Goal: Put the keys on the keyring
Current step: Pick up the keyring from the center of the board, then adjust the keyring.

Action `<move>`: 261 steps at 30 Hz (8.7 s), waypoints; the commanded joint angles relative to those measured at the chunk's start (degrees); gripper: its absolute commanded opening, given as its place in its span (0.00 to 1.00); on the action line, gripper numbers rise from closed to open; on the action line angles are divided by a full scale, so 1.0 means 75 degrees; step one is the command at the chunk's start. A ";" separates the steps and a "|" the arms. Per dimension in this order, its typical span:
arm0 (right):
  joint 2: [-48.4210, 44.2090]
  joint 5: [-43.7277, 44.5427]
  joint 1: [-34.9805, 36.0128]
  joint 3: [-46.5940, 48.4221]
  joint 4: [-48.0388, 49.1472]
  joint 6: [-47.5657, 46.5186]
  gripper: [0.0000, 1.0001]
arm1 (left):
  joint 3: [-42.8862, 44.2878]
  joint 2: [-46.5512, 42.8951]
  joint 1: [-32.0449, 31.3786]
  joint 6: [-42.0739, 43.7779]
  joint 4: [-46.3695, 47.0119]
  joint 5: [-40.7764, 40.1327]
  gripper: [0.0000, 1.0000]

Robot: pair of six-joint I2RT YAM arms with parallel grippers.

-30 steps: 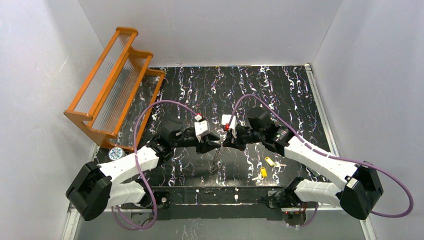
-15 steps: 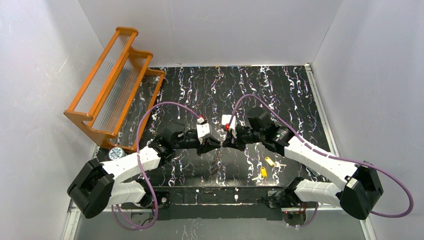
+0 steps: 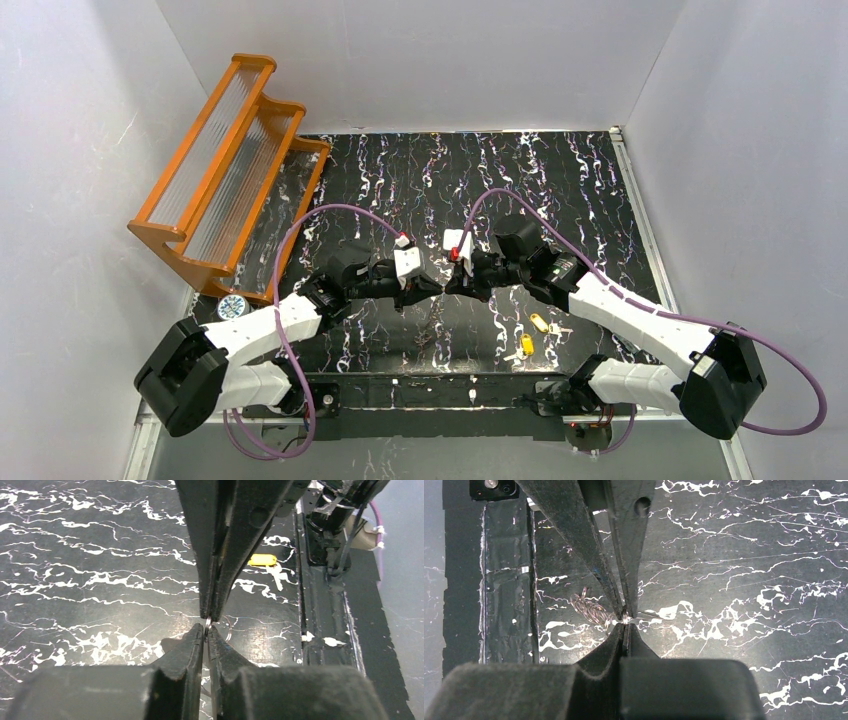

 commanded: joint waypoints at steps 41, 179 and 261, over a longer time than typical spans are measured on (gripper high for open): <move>-0.0246 -0.0056 0.0037 -0.0052 0.0823 0.0487 0.37 | 0.0155 -0.0349 -0.0145 -0.0248 -0.0121 -0.0872 0.00; 0.1134 -0.1068 -0.0153 0.1406 -0.1450 -0.0842 0.01 | -0.0877 -0.0905 -0.0187 0.0358 0.1317 -0.0742 0.28; -0.1284 -0.0500 0.0011 -0.0872 0.2425 -0.0758 0.83 | -0.2447 -0.2642 -0.0208 0.1085 0.3514 -0.0834 0.00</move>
